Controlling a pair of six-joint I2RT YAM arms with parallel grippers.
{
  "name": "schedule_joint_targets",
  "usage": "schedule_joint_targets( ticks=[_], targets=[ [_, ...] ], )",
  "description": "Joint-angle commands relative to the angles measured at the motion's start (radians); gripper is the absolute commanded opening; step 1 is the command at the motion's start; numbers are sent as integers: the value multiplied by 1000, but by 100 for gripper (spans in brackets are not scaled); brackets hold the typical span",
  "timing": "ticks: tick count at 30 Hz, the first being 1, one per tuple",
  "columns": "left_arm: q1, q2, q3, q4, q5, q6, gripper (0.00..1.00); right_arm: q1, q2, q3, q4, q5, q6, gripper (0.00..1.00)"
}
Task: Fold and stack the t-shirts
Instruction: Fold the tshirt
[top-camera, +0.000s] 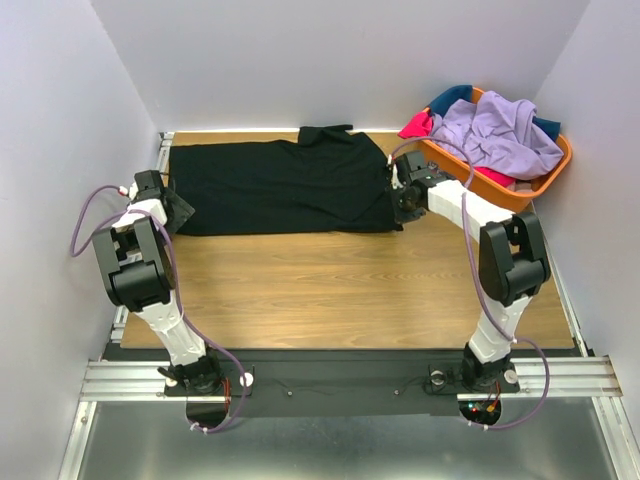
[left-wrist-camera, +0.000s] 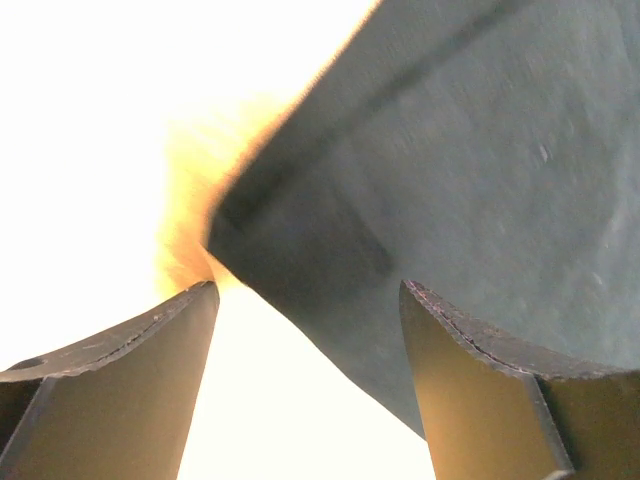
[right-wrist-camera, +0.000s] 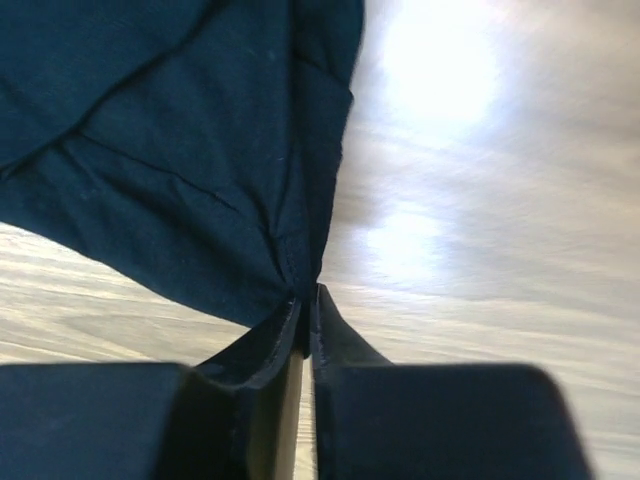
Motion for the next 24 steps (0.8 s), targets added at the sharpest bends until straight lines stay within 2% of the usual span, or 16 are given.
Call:
schedule_joint_targets(
  ticks=[1, 7, 8, 10, 12, 19, 24],
  targets=[
    [6, -25, -21, -25, 21, 37, 85, 3, -83, 55, 0, 109, -215, 23],
    [4, -33, -24, -24, 21, 30, 85, 3, -111, 37, 0, 91, -233, 44],
    [3, -39, -15, -37, 16, 31, 85, 3, -112, 32, 1, 87, -217, 51],
    [-18, -65, 28, -60, -7, 37, 85, 3, -118, 25, 0, 96, -187, 60],
    [-67, -83, 85, -77, -23, 37, 84, 3, -121, 13, 0, 88, -139, 64],
    [-242, -50, 186, -71, -16, -21, 84, 3, -80, -44, 1, -55, 66, 63],
    [-272, 22, 182, 17, 39, -94, 85, 3, -54, -76, 7, -35, 160, 58]
  ],
)
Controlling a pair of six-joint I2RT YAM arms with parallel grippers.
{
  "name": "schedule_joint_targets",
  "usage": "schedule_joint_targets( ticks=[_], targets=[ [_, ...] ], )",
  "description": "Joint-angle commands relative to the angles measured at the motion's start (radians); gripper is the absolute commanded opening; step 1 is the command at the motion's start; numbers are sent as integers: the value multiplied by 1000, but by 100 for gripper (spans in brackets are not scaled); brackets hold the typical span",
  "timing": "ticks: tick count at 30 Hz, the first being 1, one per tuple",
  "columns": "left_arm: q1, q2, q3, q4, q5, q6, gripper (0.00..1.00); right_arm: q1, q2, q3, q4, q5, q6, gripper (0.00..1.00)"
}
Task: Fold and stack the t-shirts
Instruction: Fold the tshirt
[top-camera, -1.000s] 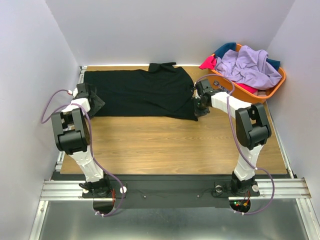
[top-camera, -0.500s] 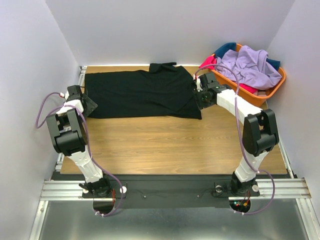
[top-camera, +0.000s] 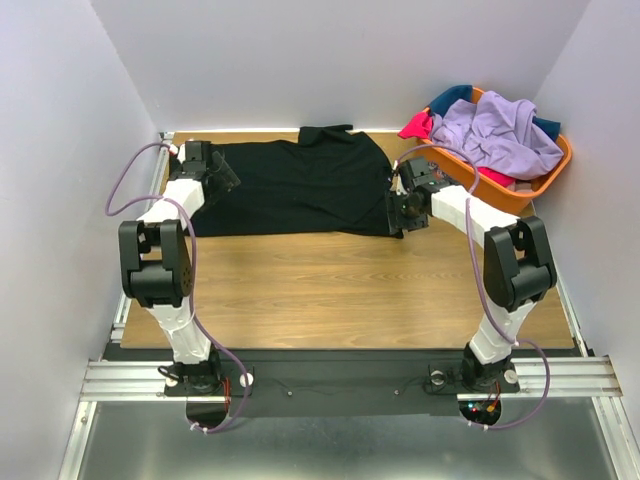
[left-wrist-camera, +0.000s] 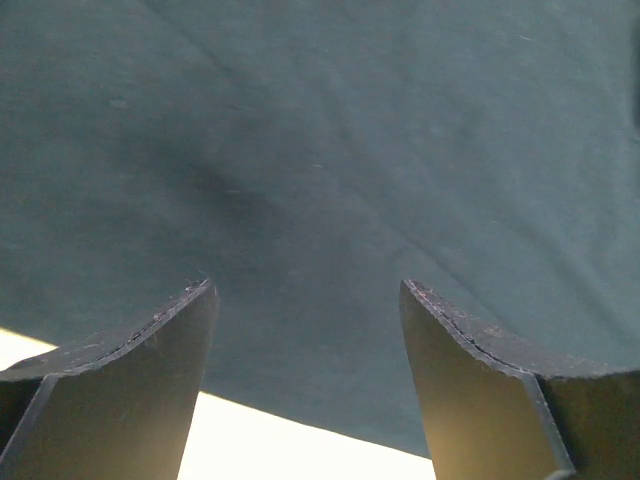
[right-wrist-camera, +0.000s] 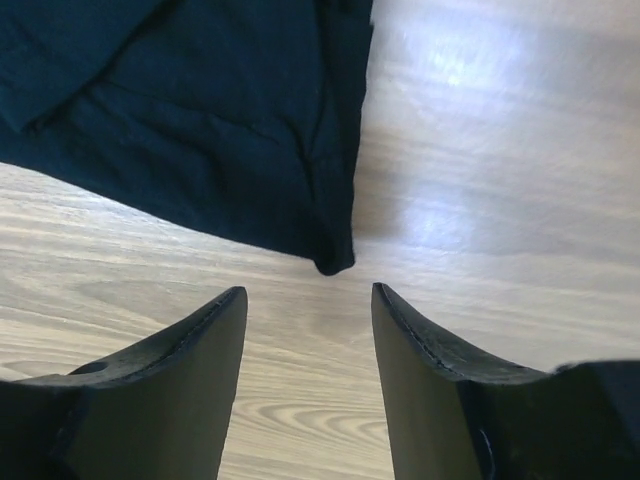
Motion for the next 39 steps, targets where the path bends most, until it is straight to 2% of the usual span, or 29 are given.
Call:
schedule_joint_targets(
  ticks=[1, 13, 16, 23, 31, 39],
  targets=[
    [8, 48, 6, 65, 29, -74, 84, 4, 10, -19, 20, -3, 108, 57],
    [9, 114, -133, 163, 25, -103, 84, -15, 21, -108, 63, 95, 168, 52],
    [9, 122, -140, 157, 10, -94, 78, -27, 39, -108, 75, 106, 164, 52],
    [9, 101, -179, 134, -35, -63, 73, -46, 52, -111, 120, 106, 164, 51],
    [11, 98, -189, 116, -60, -34, 68, -53, 53, -91, 180, 45, 159, 50],
    [13, 104, -184, 97, -66, -28, 63, -53, 88, -60, 224, -26, 157, 44]
  ],
)
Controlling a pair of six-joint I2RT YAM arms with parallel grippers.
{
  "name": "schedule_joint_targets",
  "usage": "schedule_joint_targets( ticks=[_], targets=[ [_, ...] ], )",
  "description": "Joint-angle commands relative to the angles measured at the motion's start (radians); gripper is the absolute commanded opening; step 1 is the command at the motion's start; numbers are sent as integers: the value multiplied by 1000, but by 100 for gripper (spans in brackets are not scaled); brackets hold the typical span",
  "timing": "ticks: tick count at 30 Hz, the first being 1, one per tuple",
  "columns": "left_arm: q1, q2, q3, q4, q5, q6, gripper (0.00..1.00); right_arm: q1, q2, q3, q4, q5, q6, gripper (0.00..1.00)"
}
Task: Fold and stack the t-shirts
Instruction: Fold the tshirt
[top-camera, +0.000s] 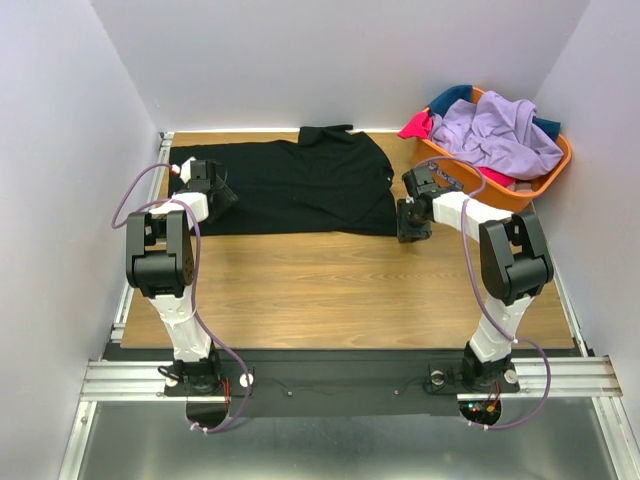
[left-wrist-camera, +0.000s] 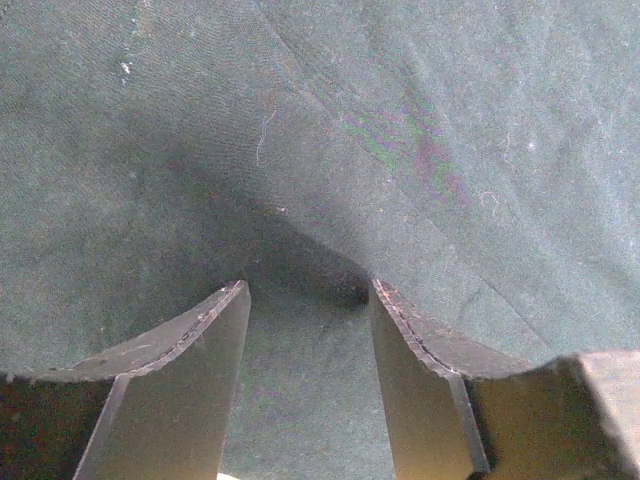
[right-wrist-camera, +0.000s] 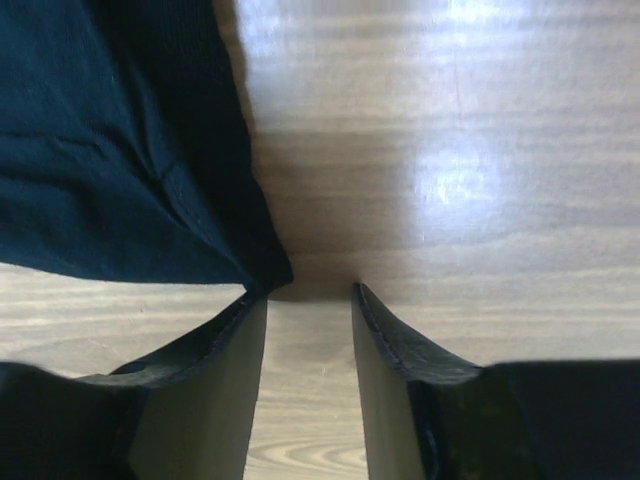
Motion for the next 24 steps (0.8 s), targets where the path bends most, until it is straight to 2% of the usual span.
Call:
schedule_joint_targets(
  ticks=[1, 8, 15, 24],
  targets=[
    [7, 11, -38, -122, -42, 29, 61, -6, 36, 37, 141, -52, -4, 44],
    [10, 21, -26, -141, -54, 37, 54, -6, 44, 52, 183, -135, -21, 41],
    [19, 24, -21, -150, -57, 32, 54, -6, 35, 60, 189, -209, 1, 41],
    [36, 24, -27, -162, -59, 40, 54, -6, 70, 68, 190, -166, 19, 39]
  ],
)
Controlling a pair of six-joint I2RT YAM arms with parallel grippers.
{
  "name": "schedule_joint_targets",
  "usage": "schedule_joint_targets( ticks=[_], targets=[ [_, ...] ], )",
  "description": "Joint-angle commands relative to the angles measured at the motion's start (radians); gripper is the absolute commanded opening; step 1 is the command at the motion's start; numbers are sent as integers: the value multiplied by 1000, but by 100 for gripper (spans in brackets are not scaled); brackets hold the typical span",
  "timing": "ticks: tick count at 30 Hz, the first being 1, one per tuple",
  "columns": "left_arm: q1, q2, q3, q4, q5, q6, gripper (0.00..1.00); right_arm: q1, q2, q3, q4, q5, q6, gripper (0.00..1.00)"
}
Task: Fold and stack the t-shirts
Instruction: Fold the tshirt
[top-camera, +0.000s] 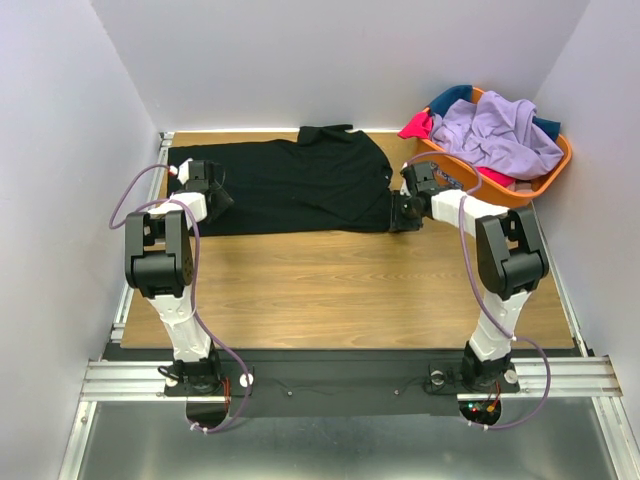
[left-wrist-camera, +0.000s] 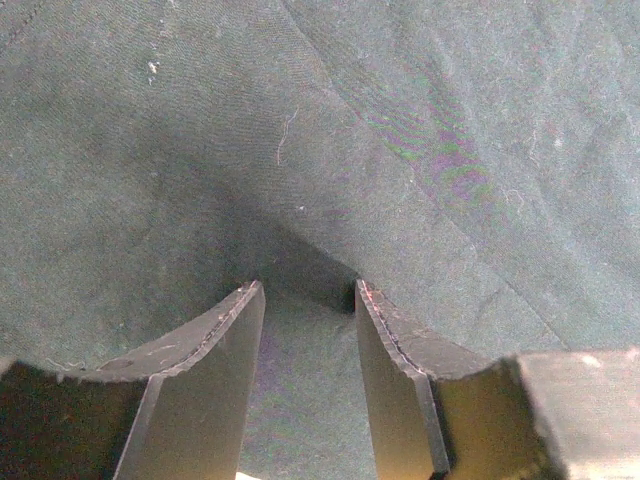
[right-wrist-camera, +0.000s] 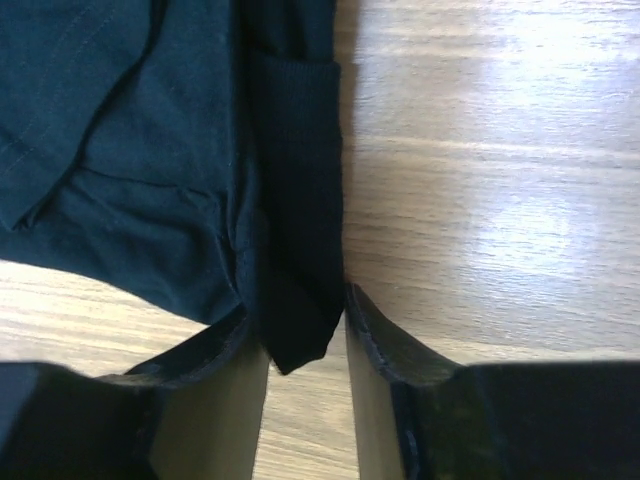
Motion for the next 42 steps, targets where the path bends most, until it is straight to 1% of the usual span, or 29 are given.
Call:
schedule_joint_targets(
  ticks=[1, 2, 3, 5, 6, 7, 9, 10, 11, 16, 20, 26, 29, 30, 31, 32, 35, 39, 42],
  targets=[
    [29, 21, -29, -143, -40, 27, 50, 4, 26, 39, 50, 31, 19, 35],
    [33, 19, -32, -143, -46, 28, 47, 4, 34, 42, 50, 50, 17, 29],
    [42, 16, -37, -142, -48, 28, 40, 2, 37, 45, 42, 89, 10, 14],
    [51, 16, -41, -142, -46, 30, 31, 1, 23, 42, 30, 138, 0, 3],
    [62, 16, -41, -143, -44, 33, 26, -5, 17, 38, 19, 177, -18, 1],
    [65, 18, -40, -143, -46, 39, 17, -7, 13, 37, 11, 200, -26, 0],
    [72, 21, -35, -146, -46, 42, 10, -19, -4, 33, -10, 257, -52, 1],
    [72, 22, -34, -148, -43, 42, 3, -22, -9, 34, -16, 274, -61, 1],
    [72, 25, -31, -151, -43, 44, 0, -27, -15, 34, -25, 289, -70, 1],
    [72, 41, -9, -166, -44, 40, 0, -51, -38, 41, -49, 401, -130, 5],
    [72, 45, -3, -174, -51, 31, 0, -82, -40, 37, -56, 438, -156, 6],
    [72, 45, -2, -174, -55, 30, 0, -143, -37, 33, -64, 479, -167, 17],
    [69, 47, -2, -174, -57, 31, 0, -171, -37, 34, -68, 508, -168, 30],
    [68, 47, -2, -174, -60, 33, 0, -185, -38, 33, -72, 527, -170, 39],
    [65, 47, 0, -176, -60, 33, 0, -189, -41, 31, -73, 535, -170, 45],
    [63, 47, 0, -176, -64, 37, 0, -195, -44, 31, -75, 544, -168, 54],
    [62, 47, 0, -177, -67, 39, 0, -221, -55, 22, -76, 555, -159, 65],
    [60, 48, 1, -177, -67, 43, 0, -228, -84, 13, -76, 513, -161, 69],
    [60, 48, 3, -179, -67, 42, 0, -228, -93, 7, -76, 490, -156, 70]
  ],
)
